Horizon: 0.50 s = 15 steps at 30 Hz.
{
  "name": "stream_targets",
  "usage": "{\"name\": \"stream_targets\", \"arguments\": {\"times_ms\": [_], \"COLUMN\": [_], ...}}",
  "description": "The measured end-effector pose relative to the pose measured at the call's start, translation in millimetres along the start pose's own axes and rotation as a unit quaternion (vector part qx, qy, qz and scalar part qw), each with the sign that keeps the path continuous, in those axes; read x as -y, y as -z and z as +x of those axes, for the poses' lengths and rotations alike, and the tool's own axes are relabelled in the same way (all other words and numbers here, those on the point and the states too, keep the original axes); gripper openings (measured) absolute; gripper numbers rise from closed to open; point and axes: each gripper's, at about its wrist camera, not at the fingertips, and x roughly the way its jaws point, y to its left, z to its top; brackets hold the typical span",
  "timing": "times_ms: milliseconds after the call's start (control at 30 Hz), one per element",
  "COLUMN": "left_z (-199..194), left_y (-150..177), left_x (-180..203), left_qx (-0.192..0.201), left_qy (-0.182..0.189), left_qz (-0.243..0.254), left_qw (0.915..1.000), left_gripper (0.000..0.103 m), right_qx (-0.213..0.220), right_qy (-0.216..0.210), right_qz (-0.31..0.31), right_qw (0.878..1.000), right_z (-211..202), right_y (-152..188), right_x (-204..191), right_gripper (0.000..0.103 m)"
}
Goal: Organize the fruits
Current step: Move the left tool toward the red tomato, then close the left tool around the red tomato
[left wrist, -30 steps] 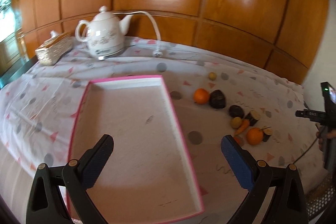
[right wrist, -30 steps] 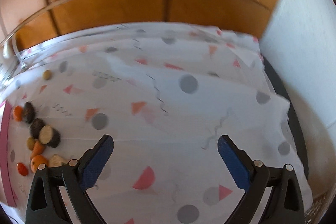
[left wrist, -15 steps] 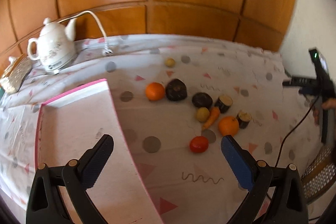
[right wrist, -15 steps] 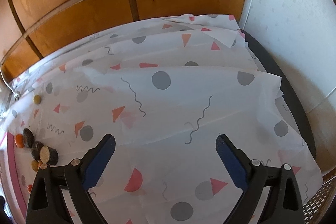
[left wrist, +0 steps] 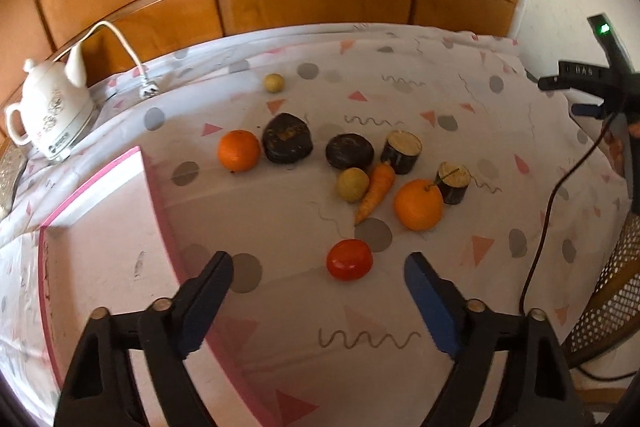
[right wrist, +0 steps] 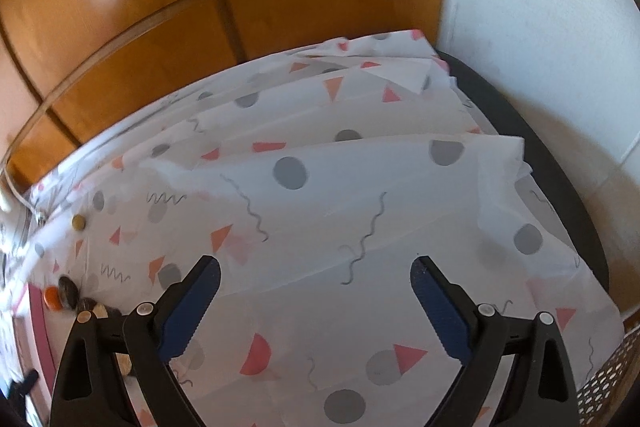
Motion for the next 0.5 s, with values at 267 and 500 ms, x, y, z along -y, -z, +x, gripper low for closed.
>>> {"name": "stream_targets", "arguments": {"times_ms": [267, 500], "left_z": [28.8, 41.5], "left_y": [-3.2, -2.4], "left_x": [7.6, 14.6], "left_qx": [-0.04, -0.051], "left_qy": [0.007, 0.008], "left_qz": [0.013, 0.02], "left_qw": [0.9991, 0.9985], "left_gripper": [0.053, 0.042], "right_qx": [0.011, 0.006], "right_qy": [0.013, 0.011], "right_qz": [0.047, 0.04], "right_qw": [0.999, 0.999], "right_z": [-3.3, -1.6], "right_y": [-3.9, -2.6], "right_x": [18.3, 14.2], "right_gripper": [0.097, 0.097]}}
